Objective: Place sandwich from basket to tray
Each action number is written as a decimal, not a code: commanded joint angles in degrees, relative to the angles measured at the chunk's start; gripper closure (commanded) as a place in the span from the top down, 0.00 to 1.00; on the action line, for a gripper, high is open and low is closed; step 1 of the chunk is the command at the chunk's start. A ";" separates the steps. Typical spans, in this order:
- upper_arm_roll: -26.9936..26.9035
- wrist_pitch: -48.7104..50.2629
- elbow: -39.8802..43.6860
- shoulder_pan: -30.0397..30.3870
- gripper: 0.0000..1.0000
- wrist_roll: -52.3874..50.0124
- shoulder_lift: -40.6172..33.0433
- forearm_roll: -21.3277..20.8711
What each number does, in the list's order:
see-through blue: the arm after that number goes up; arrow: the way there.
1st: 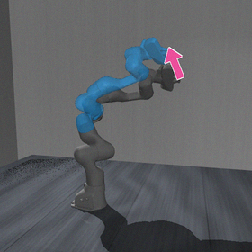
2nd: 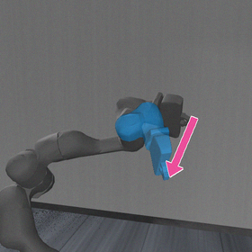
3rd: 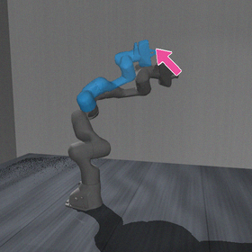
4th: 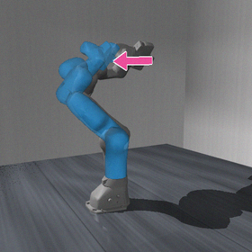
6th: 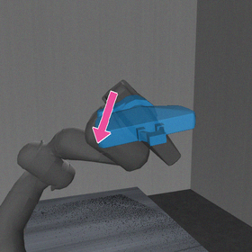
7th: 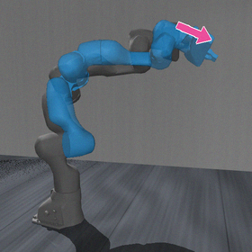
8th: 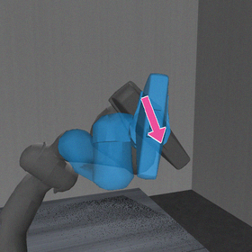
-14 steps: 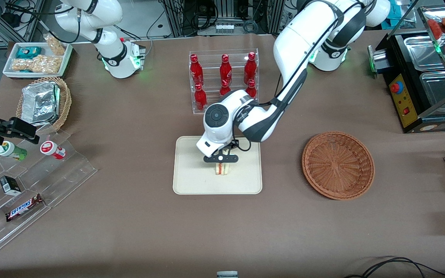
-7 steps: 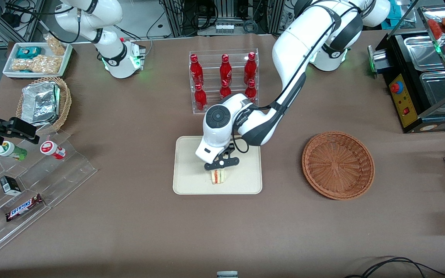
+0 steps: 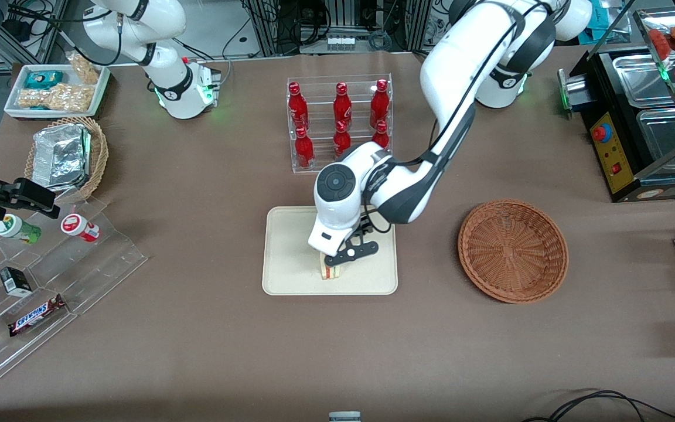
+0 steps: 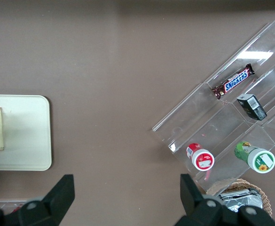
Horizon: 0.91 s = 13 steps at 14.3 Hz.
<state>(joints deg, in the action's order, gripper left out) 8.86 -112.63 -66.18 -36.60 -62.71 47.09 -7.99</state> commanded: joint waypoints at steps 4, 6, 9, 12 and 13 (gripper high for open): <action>-0.25 11.20 -10.60 9.25 1.00 14.33 -18.49 5.06; -0.25 13.65 -16.50 15.30 1.00 19.79 -25.70 7.53; -0.42 24.18 -16.97 22.25 1.00 25.41 -29.68 7.37; -0.51 32.71 -16.97 30.34 1.00 35.00 -32.76 6.94; -0.51 34.48 -17.14 32.54 1.00 35.98 -33.98 6.76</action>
<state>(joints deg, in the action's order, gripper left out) 7.67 -81.10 -80.94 -8.08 -29.87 16.46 -1.39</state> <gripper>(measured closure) 0.000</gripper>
